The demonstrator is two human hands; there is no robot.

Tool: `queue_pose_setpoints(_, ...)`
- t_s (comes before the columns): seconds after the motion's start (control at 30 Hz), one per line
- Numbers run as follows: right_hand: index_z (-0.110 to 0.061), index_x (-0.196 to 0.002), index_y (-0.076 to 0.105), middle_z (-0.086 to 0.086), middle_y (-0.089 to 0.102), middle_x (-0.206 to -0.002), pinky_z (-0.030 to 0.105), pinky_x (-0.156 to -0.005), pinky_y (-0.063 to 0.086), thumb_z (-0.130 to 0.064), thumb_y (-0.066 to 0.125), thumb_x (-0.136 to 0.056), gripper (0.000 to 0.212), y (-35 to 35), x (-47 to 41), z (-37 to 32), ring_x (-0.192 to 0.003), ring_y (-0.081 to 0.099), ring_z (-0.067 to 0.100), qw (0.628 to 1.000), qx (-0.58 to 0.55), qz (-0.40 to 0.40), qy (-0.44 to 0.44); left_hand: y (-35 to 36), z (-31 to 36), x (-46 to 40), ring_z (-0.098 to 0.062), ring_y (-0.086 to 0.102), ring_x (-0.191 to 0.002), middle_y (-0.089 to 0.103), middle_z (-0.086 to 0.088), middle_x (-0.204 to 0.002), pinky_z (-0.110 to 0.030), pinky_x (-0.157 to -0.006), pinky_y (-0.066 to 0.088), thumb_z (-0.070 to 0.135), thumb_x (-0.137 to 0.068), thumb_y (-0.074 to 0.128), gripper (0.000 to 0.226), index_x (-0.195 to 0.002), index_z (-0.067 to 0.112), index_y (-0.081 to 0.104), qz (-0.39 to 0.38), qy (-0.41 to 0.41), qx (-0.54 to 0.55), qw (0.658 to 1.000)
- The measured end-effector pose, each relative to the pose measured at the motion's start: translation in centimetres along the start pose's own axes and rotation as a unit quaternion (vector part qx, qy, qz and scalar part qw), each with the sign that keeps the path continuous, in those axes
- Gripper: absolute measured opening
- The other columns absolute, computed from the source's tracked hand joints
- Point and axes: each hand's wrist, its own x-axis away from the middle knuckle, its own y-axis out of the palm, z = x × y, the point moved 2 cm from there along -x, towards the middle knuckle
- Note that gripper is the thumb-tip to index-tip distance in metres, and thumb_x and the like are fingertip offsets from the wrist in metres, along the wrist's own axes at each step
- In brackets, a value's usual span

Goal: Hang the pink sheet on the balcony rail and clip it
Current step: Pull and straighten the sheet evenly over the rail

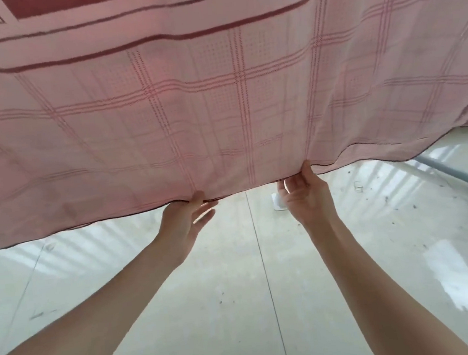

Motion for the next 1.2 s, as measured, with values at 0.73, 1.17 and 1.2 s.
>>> queue_pose_setpoints(0.73,-0.002,-0.090,0.058,0.006,0.064,-0.082,0.027,-0.067,0.057,-0.002,0.043,-0.094,0.015,0.3,0.2,4.9,-0.081,0.061,0.016,1.000,-0.022,0.016,0.012,-3.3,0.2,-2.7,-0.009,0.054,-0.066,0.054,0.007,-0.056,-0.025,-0.075,0.053,-0.007,-0.087,0.040,0.026,-0.071,0.013,0.048,0.092,0.067,0.178,0.977)
queue_pose_setpoints(1.17,-0.010,-0.097,0.060,0.004,0.066,-0.091,0.037,-0.092,0.047,-0.007,0.062,-0.081,0.017,1.0,3.5,-1.3,-0.099,0.060,0.019,0.995,0.094,0.042,0.007,-0.8,0.3,-1.9,-0.012,0.054,-0.079,0.053,0.001,-0.080,-0.030,-0.078,0.048,0.003,-0.087,0.041,0.020,-0.071,0.013,0.047,0.056,-0.060,0.393,0.916)
queue_pose_setpoints(1.2,-0.010,-0.101,0.060,0.004,0.066,-0.094,0.038,-0.094,0.046,-0.012,0.063,-0.083,0.018,0.7,3.4,-2.1,-0.102,0.060,0.019,0.995,0.090,0.048,0.009,-0.5,0.1,-1.4,-0.012,0.055,-0.082,0.053,0.003,-0.081,-0.031,-0.083,0.047,0.004,-0.087,0.041,0.020,-0.071,0.014,0.048,0.048,-0.057,0.391,0.917)
